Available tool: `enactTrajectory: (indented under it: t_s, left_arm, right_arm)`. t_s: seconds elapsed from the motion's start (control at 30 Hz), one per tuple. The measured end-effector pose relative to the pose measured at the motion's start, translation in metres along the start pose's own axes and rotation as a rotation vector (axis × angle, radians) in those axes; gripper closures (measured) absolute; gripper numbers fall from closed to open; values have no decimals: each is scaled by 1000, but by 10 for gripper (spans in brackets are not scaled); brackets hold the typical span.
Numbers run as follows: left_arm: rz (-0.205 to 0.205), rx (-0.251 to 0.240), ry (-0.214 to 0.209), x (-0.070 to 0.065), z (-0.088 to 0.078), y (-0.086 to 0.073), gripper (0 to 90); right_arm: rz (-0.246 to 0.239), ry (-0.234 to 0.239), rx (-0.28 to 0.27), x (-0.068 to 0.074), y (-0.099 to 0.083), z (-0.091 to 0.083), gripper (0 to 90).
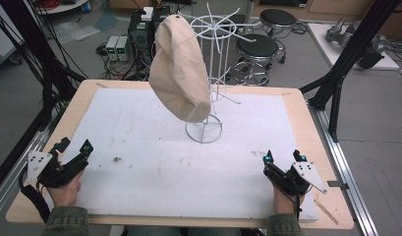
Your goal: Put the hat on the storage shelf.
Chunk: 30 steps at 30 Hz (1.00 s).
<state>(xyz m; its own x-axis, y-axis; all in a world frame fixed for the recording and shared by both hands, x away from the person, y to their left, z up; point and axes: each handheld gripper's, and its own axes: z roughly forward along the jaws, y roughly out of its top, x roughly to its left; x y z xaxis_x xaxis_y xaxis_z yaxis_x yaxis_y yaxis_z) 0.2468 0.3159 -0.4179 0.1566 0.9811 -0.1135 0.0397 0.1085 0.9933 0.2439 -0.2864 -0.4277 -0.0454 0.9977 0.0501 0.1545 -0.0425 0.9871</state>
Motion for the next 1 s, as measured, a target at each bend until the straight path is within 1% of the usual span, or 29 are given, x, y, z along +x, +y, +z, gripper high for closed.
enactTrajectory:
  t_s: [0.17, 0.37, 0.47, 0.63, 0.8, 1.0]
  left_arm:
    - [-5, -9, -3, -1, -1, 1, 270]
    - [-11, -4, -5, 0, 0, 0, 270]
    - [-13, -3, -5, 0, 0, 0, 271]
    - [-14, -3, -8, 0, 0, 0, 271]
    - [-14, 13, -18, -1, 2, -3, 276]
    - [-10, 16, -26, -2, 3, -3, 278]
  right_arm:
    - [0, 7, -2, 0, 0, 0, 113]
    - [5, 10, 0, 0, 0, 0, 113]
    - [-4, 8, -2, 0, 0, 0, 113]
    - [-2, 12, 0, 1, 0, 0, 113]
    - [0, 11, 2, 0, 0, 0, 113]
    - [-5, 17, 1, 0, 0, 1, 113]
